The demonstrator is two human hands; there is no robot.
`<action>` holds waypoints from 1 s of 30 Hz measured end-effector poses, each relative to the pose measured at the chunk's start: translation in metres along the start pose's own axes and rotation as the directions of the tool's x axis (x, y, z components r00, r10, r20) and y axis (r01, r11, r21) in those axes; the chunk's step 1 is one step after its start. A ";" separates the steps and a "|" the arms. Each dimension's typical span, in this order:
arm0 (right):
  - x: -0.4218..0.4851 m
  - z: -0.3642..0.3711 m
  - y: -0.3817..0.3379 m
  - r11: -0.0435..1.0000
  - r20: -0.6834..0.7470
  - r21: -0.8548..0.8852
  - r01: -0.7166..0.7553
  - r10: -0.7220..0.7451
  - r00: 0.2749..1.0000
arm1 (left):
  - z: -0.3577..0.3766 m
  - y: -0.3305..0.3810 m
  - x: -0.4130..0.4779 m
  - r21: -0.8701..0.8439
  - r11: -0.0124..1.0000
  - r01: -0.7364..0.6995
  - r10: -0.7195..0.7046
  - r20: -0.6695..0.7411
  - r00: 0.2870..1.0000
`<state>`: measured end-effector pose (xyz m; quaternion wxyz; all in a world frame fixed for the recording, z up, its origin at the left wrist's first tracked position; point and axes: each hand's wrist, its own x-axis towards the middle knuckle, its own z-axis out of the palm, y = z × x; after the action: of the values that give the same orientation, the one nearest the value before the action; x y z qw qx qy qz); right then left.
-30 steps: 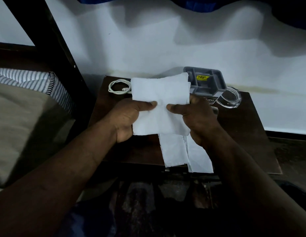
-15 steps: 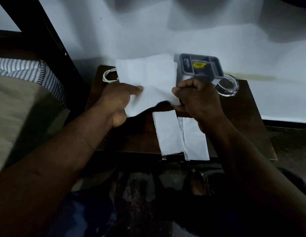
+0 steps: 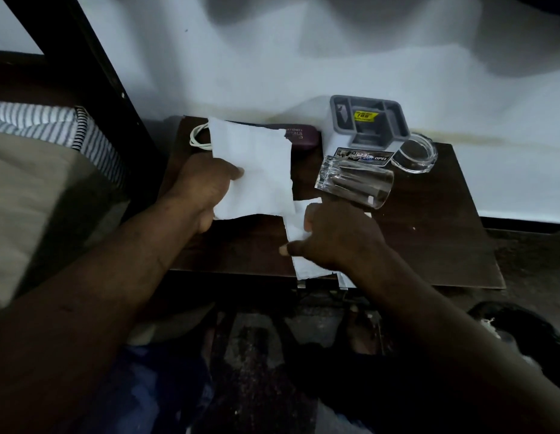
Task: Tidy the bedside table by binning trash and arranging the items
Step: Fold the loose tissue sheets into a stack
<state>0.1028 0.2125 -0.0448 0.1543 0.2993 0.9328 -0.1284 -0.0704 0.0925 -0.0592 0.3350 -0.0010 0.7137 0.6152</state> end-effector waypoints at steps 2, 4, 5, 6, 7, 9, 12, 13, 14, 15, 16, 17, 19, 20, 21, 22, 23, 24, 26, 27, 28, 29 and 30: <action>0.000 0.008 -0.004 0.997 -0.010 -0.074 0.002 -0.003 1.000 | -0.001 -0.001 0.001 -0.006 1.000 -0.002 0.002 0.007 1.000; 0.002 0.010 -0.005 0.997 -0.034 -0.073 0.007 -0.009 0.999 | -0.003 -0.003 0.002 -0.004 1.000 -0.003 0.003 0.015 1.000; 0.002 0.010 -0.005 0.998 -0.045 -0.058 0.007 -0.010 0.999 | -0.004 -0.003 0.001 -0.004 1.000 -0.001 0.002 0.023 1.000; 0.003 0.010 -0.004 0.998 -0.054 -0.054 0.006 -0.009 0.999 | -0.005 -0.003 0.001 -0.005 1.000 0.003 -0.002 0.034 0.999; 0.004 0.009 -0.004 0.998 -0.054 -0.058 0.008 -0.011 0.998 | -0.005 -0.003 0.001 -0.005 1.000 0.009 -0.009 0.044 0.999; 0.004 0.005 -0.004 0.999 -0.046 -0.049 0.020 -0.022 0.999 | -0.007 -0.003 0.001 -0.006 1.000 0.027 -0.026 0.049 0.998; 0.008 -0.005 -0.003 0.998 -0.054 0.027 0.051 -0.049 0.997 | -0.010 -0.003 0.002 -0.004 0.999 0.037 -0.037 0.021 0.999; 0.010 -0.010 -0.001 0.995 -0.042 0.076 0.064 -0.061 0.997 | -0.012 -0.003 0.003 -0.003 0.999 0.036 -0.036 0.000 0.999; 0.013 -0.015 0.002 0.985 -0.034 0.154 0.072 -0.068 0.997 | -0.014 -0.002 0.004 0.002 0.999 0.034 -0.034 -0.023 0.999; 0.015 -0.021 0.006 0.955 -0.020 0.290 0.055 -0.052 0.998 | -0.015 -0.002 0.005 0.013 0.999 0.035 -0.035 -0.042 0.999; 0.016 -0.026 0.009 0.897 -0.009 0.441 0.020 -0.018 1.000 | -0.017 -0.002 0.005 0.024 0.999 0.038 -0.037 -0.052 0.998; 0.018 -0.029 0.014 0.833 -0.009 0.553 -0.011 0.020 1.000 | -0.017 -0.002 0.006 0.031 0.999 0.043 -0.041 -0.057 0.998; 0.022 -0.035 0.021 0.744 -0.001 0.667 -0.040 0.054 0.999 | -0.017 -0.003 0.006 0.042 0.998 0.052 -0.049 -0.068 0.996; 0.024 -0.037 0.023 0.706 0.008 0.706 -0.053 0.068 0.998 | -0.016 -0.003 0.006 0.047 0.997 0.054 -0.050 -0.079 0.996; 0.027 -0.040 0.026 0.662 0.014 0.747 -0.064 0.081 0.997 | -0.016 -0.003 0.007 0.047 0.998 0.052 -0.048 -0.090 0.995; 0.029 -0.043 0.028 0.604 0.019 0.793 -0.074 0.097 0.995 | -0.016 -0.002 0.007 0.039 0.998 0.048 -0.044 -0.100 0.994; 0.031 -0.046 0.030 0.540 0.024 0.838 -0.077 0.106 0.994 | -0.016 -0.002 0.007 0.031 0.999 0.044 -0.040 -0.105 0.994; 0.032 -0.049 0.032 0.472 0.026 0.879 -0.073 0.105 0.994 | -0.016 -0.002 0.007 0.030 0.999 0.042 -0.039 -0.100 0.994; 0.033 -0.052 0.033 0.343 0.018 0.938 -0.050 0.096 0.995 | -0.015 -0.003 0.006 0.036 0.998 0.058 -0.056 -0.056 0.997; 0.033 -0.052 0.033 0.296 0.002 0.955 -0.029 0.090 0.996 | -0.015 -0.004 0.005 0.047 0.996 0.079 -0.077 -0.029 0.997; 0.033 -0.052 0.032 0.259 -0.013 0.966 -0.009 0.081 0.997 | -0.014 -0.004 0.003 0.064 0.992 0.106 -0.106 -0.007 0.994; 0.033 -0.051 0.030 0.231 -0.020 0.973 0.003 0.072 0.997 | -0.012 -0.005 0.001 0.082 0.988 0.131 -0.133 0.014 0.991; 0.033 -0.050 0.027 0.219 -0.018 0.976 0.003 0.066 0.998 | -0.010 -0.006 -0.002 0.096 0.984 0.151 -0.156 0.041 0.987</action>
<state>0.0827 0.2675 -0.0150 -0.0901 0.3523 0.6458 -0.6714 -0.0711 0.0815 -0.0632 0.3985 -0.0255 0.7309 0.5535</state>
